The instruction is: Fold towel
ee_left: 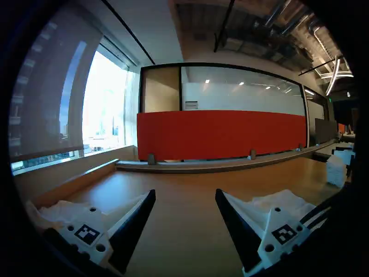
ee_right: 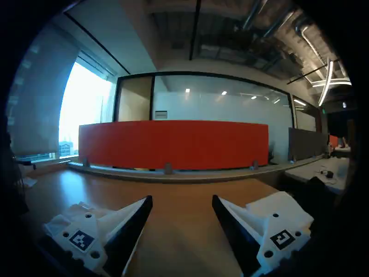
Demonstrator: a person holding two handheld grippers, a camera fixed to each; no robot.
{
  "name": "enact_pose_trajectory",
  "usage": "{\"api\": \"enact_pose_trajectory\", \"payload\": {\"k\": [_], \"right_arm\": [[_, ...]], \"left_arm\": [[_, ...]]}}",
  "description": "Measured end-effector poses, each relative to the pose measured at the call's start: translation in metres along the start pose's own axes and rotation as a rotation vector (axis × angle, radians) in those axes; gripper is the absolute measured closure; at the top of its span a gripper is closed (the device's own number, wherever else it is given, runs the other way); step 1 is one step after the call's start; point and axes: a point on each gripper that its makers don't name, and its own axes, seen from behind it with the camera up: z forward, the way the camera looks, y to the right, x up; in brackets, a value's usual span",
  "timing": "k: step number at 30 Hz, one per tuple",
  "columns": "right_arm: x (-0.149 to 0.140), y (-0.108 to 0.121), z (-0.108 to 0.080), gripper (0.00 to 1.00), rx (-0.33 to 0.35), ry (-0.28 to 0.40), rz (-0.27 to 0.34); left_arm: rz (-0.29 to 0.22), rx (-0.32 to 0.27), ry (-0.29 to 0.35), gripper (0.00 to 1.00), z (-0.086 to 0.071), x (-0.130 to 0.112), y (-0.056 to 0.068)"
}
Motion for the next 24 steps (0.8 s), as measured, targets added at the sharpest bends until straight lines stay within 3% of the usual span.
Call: {"api": "enact_pose_trajectory", "payload": {"k": [12,24], "right_arm": [[0.075,-0.008,-0.007,0.0,-0.004,-0.032,-0.02],[0.083,-0.034,-0.018,0.0,0.14,-0.186,-0.095]], "left_arm": [[0.03,-0.026,-0.049,0.04,-0.002,0.055,0.002],[0.074,-0.169,-0.182,0.04,-0.007,0.072,0.029]]}}
